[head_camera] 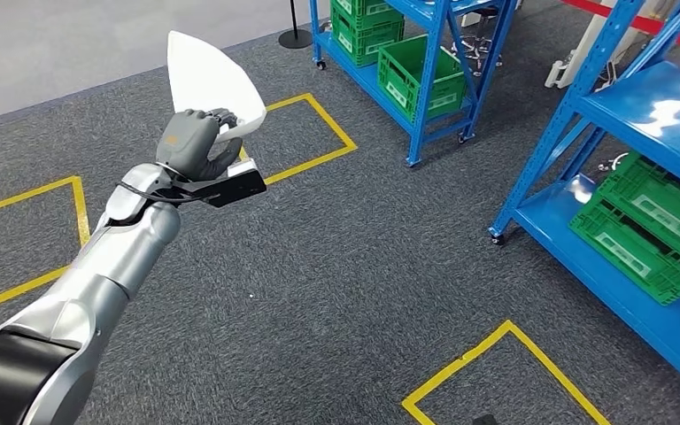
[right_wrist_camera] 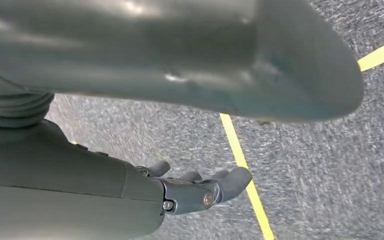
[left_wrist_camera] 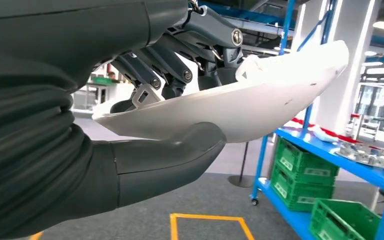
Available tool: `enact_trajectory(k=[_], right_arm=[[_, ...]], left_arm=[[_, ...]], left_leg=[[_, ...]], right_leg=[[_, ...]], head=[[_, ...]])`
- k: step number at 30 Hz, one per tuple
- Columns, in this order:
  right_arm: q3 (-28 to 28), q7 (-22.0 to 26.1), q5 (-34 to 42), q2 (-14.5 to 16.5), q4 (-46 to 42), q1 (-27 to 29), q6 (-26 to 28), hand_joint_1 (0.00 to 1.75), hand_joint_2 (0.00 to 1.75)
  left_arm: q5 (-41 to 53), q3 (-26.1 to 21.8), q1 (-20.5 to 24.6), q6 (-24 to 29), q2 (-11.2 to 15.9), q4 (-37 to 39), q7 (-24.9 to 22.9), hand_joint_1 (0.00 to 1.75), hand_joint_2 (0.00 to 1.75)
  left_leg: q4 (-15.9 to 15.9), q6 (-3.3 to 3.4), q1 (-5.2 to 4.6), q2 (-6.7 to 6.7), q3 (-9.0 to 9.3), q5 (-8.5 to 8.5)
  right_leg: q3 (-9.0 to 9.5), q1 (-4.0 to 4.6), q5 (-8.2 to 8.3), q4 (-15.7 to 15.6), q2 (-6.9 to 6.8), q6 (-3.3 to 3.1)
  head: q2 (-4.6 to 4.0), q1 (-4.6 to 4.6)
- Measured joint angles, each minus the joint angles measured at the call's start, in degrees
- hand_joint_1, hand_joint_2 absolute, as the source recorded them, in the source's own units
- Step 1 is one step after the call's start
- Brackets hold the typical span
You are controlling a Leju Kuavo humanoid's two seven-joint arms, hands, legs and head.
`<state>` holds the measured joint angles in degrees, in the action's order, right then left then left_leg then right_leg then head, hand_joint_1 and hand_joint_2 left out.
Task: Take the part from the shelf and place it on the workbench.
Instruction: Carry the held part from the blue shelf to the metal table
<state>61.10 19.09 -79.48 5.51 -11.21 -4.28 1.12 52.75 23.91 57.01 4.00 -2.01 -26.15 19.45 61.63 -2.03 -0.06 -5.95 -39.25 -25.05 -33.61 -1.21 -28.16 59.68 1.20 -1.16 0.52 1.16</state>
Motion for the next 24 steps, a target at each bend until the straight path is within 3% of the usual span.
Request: enact_trajectory(k=[2,4,5,6,7,9,11,13,14,15,17,19,20,21,22,24], right_arm=[[0.01,0.24,-0.02,-0.04,0.0,0.11,-0.2,0.0,0.0],[0.02,0.52,-0.02,-0.12,0.0,0.19,-0.36,0.0,0.0],[0.03,0.63,-0.01,-0.15,0.0,0.19,-0.39,0.0,0.0],[0.03,0.71,0.01,-0.16,0.0,0.18,-0.42,0.0,0.0],[0.04,0.76,0.02,-0.16,0.0,0.17,-0.42,0.0,0.0],[0.03,0.92,-0.03,-0.16,0.0,0.16,-0.38,0.0,0.0],[0.02,1.23,-0.22,-0.16,0.0,0.13,-0.19,0.0,0.0],[0.02,1.57,-0.42,-0.15,0.0,0.04,0.04,0.0,0.0],[0.02,1.72,-0.46,-0.15,0.0,-0.01,0.12,0.0,0.0],[0.01,1.82,-0.49,-0.13,0.0,-0.04,0.15,0.0,0.0],[0.0,1.9,-0.52,-0.1,0.0,0.04,0.19,0.0,0.0],[0.01,1.91,-0.48,-0.13,0.0,0.2,0.18,0.0,0.0],[0.01,1.95,-0.44,-0.15,0.0,0.25,0.18,0.0,0.0],[0.02,2.0,-0.42,-0.16,0.0,0.26,0.17,0.0,0.0],[0.02,2.05,-0.39,-0.16,0.0,0.23,0.17,0.0,0.0],[0.01,2.12,-0.4,-0.16,0.0,0.12,0.16,0.0,0.0]], left_arm=[[0.16,0.01,0.0,-0.02,-0.2,0.05,-0.39,1.75,1.75],[0.22,0.01,-0.18,-0.15,-0.45,0.17,-0.55,1.75,1.75],[0.23,0.01,-0.27,-0.23,-0.52,0.25,-0.61,1.75,1.75],[0.24,0.01,-0.32,-0.3,-0.6,0.32,-0.63,1.75,1.75],[0.24,0.01,-0.29,-0.33,-0.68,0.35,-0.64,1.75,1.75],[0.2,0.01,-0.06,-0.35,-1.04,0.34,-0.51,1.75,1.75],[0.06,0.01,0.09,-0.32,-1.4,0.36,-0.21,1.75,1.75],[-0.07,0.01,0.0,-0.23,-1.47,0.35,0.02,1.75,1.75],[-0.1,0.01,-0.01,-0.16,-1.48,0.34,0.07,1.75,1.75],[-0.13,0.01,0.05,-0.1,-1.57,0.33,0.11,1.75,1.75],[-0.22,0.01,0.09,-0.02,-1.98,0.37,0.21,1.75,1.75],[-0.31,0.01,-0.35,0.04,-2.39,0.49,0.31,1.75,1.75],[-0.34,0.01,-0.65,0.09,-2.45,0.58,0.34,1.75,1.75],[-0.36,0.01,-0.88,0.16,-2.47,0.67,0.36,1.75,1.75],[-0.38,0.01,-1.01,0.25,-2.45,0.74,0.35,1.75,1.75],[-0.48,0.02,-1.0,0.43,-2.43,0.81,0.34,1.75,1.75]], left_leg=[[6.44,-0.39,-0.04,3.88,-2.99,-3.28],[12.86,-0.74,0.24,5.22,-6.08,-5.45],[13.63,-0.84,0.35,5.43,-6.46,-5.2],[12.09,-0.86,0.42,5.7,-5.62,-3.98],[8.46,-0.76,0.41,6.39,-3.62,-2.13],[0.79,-0.22,-0.11,9.13,0.66,0.31],[-2.27,0.58,-0.7,10.23,2.28,0.63],[-2.65,1.41,-0.73,8.62,2.38,0.84],[-2.93,1.79,-0.61,7.84,2.54,0.98],[-3.22,2.16,-0.42,7.13,2.72,1.15],[-3.5,2.61,-0.16,5.68,2.87,1.36],[-3.41,2.74,-0.15,4.02,2.8,1.37],[-3.3,2.75,-0.15,3.13,2.78,1.36],[-3.15,2.71,-0.12,2.26,2.75,1.35],[-2.94,2.6,-0.06,1.45,2.71,1.32],[-2.35,2.08,0.03,-0.12,2.36,1.2]], right_leg=[[0.27,0.15,-0.02,-0.2,-1.37,-0.48],[0.37,0.3,-0.19,-0.18,-2.92,-0.66],[0.43,0.33,-0.28,-0.18,-3.68,-0.67],[0.55,0.34,-0.41,-0.17,-4.44,-0.64],[0.75,0.35,-0.58,-0.17,-5.18,-0.53],[1.17,0.59,-1.04,-0.11,-6.57,-0.07],[1.51,0.87,-1.39,-0.14,-7.85,0.47],[1.85,0.8,-1.69,-0.28,-9.02,1.06],[1.86,0.67,-2.13,0.13,-8.44,1.39],[1.39,0.52,-3.04,1.45,-7.06,1.67],[-1.37,0.35,-5.99,7.44,-3.2,1.98],[-5.21,0.36,-8.28,14.42,-1.57,2.08],[-6.26,0.37,-8.04,15.74,-1.35,2.07],[-6.27,0.34,-6.75,14.9,-1.2,2.04],[-5.19,0.25,-4.64,11.97,-0.92,2.01],[-2.03,-0.05,-1.26,4.52,1.17,2.0]], head=[[0.0,0.43],[0.0,0.54],[0.0,0.56],[0.0,0.59],[0.0,0.64],[0.0,0.79],[0.0,0.77],[0.0,0.67],[0.0,0.63],[0.0,0.54],[0.0,0.19],[0.0,-0.14],[0.0,-0.24],[0.0,-0.31],[0.0,-0.37],[0.0,-0.49]])
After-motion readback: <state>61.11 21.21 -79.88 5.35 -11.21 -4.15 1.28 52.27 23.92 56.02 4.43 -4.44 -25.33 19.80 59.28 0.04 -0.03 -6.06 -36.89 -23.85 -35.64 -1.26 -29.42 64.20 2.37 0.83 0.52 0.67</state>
